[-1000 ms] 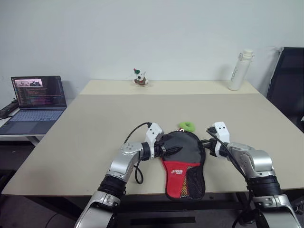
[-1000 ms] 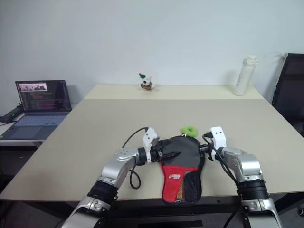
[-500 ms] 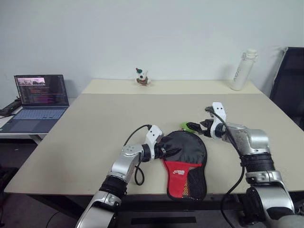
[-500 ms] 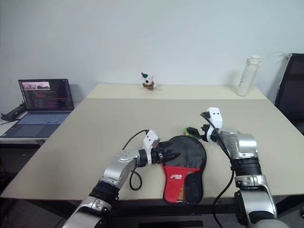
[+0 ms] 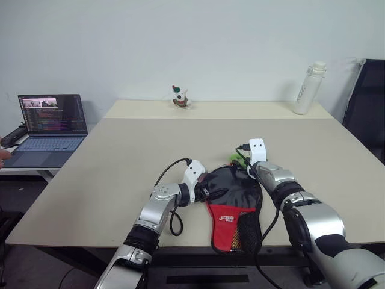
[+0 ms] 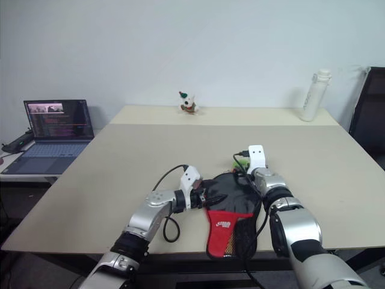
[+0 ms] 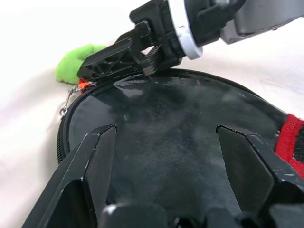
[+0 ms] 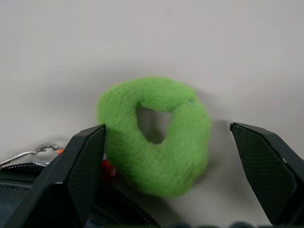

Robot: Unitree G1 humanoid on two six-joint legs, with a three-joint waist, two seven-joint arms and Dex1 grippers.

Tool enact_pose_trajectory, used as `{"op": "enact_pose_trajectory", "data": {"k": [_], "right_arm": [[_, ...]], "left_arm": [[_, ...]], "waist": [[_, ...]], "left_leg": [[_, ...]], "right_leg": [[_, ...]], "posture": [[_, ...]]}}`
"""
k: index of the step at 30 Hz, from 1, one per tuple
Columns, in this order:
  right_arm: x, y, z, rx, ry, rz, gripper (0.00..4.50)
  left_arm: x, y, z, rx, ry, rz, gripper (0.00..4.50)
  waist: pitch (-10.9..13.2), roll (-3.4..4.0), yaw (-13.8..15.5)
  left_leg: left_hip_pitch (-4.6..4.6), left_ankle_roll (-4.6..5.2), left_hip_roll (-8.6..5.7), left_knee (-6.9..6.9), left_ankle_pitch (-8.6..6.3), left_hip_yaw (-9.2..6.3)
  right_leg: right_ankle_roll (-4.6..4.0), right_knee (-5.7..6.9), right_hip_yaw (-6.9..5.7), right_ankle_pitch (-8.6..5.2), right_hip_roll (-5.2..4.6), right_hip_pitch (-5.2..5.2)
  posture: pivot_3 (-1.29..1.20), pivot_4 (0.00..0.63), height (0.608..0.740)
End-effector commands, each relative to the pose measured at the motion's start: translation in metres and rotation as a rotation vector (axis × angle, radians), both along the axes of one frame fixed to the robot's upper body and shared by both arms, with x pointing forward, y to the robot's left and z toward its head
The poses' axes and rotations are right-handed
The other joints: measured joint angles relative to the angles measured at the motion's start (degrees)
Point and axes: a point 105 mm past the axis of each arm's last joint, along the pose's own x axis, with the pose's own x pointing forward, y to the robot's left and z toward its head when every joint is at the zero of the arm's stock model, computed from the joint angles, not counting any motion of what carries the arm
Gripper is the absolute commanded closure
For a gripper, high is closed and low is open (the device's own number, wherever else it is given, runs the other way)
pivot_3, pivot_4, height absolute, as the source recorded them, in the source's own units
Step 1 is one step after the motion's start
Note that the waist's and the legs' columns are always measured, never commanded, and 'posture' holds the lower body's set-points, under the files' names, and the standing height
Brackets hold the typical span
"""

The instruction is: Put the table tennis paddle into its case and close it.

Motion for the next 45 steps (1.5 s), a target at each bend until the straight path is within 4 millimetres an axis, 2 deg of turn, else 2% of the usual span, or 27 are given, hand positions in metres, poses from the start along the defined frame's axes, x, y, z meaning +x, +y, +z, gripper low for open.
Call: {"op": "enact_pose_trajectory", "data": {"k": [1,10,11,13,20,25,27,31,36,38,41,45], "right_arm": [[0.004,0.005,0.012,0.014,-0.033,-0.002,0.04],[0.005,0.007,0.016,0.010,-0.040,0.012,0.04],[0.005,0.008,0.016,0.013,-0.041,0.014,0.20],[0.005,0.010,0.018,0.026,-0.043,0.018,0.60],[0.005,0.015,0.021,0.056,-0.040,0.037,3.02],[0.006,0.014,0.027,0.070,-0.051,0.043,4.47],[0.007,0.014,0.030,0.075,-0.058,0.046,4.47],[0.010,0.008,0.052,0.051,-0.109,0.077,4.47],[0.012,-0.020,0.071,0.013,-0.140,0.067,4.47],[0.010,-0.028,0.073,-0.007,-0.140,0.066,4.47],[0.004,-0.051,0.067,-0.063,-0.125,0.055,4.47],[-0.009,-0.066,0.059,-0.101,-0.103,0.057,4.47]], "left_arm": [[-0.004,-0.004,0.009,0.001,-0.039,-0.021,0.83],[0.003,-0.029,0.017,0.029,-0.092,-0.101,0.83],[0.005,-0.032,0.016,0.036,-0.093,-0.109,0.83],[0.008,-0.036,0.012,0.053,-0.082,-0.126,0.83],[0.012,-0.037,-0.017,0.129,-0.019,-0.143,0.83],[0.009,-0.040,-0.028,0.138,0.007,-0.152,0.83],[0.009,-0.040,-0.031,0.140,0.013,-0.153,0.83],[0.009,-0.041,-0.037,0.144,0.038,-0.144,0.83],[0.009,-0.042,-0.045,0.154,0.056,-0.135,0.83],[0.010,-0.043,-0.046,0.153,0.060,-0.132,0.83],[0.010,-0.046,-0.049,0.157,0.069,-0.125,0.83],[0.010,-0.048,-0.050,0.158,0.075,-0.121,0.83]], "waist": [[0.0,0.00,0.0],[0.0,0.01,0.0],[0.0,0.01,0.0],[0.0,0.01,-0.1],[0.0,0.01,-0.4],[0.0,0.02,-0.4],[0.0,0.03,-0.4],[0.0,0.06,-0.3],[-0.1,0.19,0.7],[-0.1,0.22,0.8],[-0.2,0.30,0.9],[-0.3,0.45,1.1]], "left_leg": [[0.00,0.00,0.00,0.00,0.00,0.00],[-0.01,0.00,-0.02,0.01,0.00,0.00],[-0.01,0.00,-0.01,0.01,0.00,0.00],[0.00,0.00,-0.02,0.01,0.00,0.01],[0.00,0.00,-0.01,-0.01,0.00,0.01],[0.03,0.00,-0.02,0.01,0.00,0.00],[0.06,0.00,-0.02,0.01,0.00,-0.01],[0.06,0.01,-0.03,0.02,0.00,-0.01],[0.06,0.01,-0.04,0.03,0.00,-0.02],[0.05,0.01,-0.07,0.04,0.00,-0.05],[0.05,0.01,-0.08,0.05,0.00,-0.07],[0.04,0.01,-0.12,0.09,0.01,-0.08]], "right_leg": [[0.00,0.00,0.00,0.00,0.00,0.00],[0.00,0.00,-0.01,0.00,0.00,0.00],[0.00,0.00,-0.01,0.00,0.00,0.00],[0.00,0.00,0.00,0.00,0.00,0.00],[0.00,0.01,-0.01,-0.01,0.01,0.00],[0.01,0.02,-0.01,-0.01,0.00,0.04],[0.01,0.03,-0.01,-0.01,0.00,0.06],[0.02,0.05,-0.01,-0.01,-0.01,0.07],[0.13,0.04,-0.03,-0.07,-0.01,0.09],[0.30,0.02,-0.06,-0.17,-0.03,0.11],[0.30,0.01,-0.07,-0.17,-0.04,0.13],[0.31,0.00,-0.09,-0.17,-0.08,0.17]], "posture": [[0.00,0.150,0.740],[0.00,0.150,0.740],[0.00,0.150,0.740],[0.00,0.150,0.740],[0.00,0.150,0.740],[0.00,0.150,0.740],[0.00,0.150,0.740],[0.00,0.150,0.740],[0.00,0.150,0.740],[0.00,0.150,0.740],[0.00,0.150,0.740],[0.00,0.150,0.740]]}}
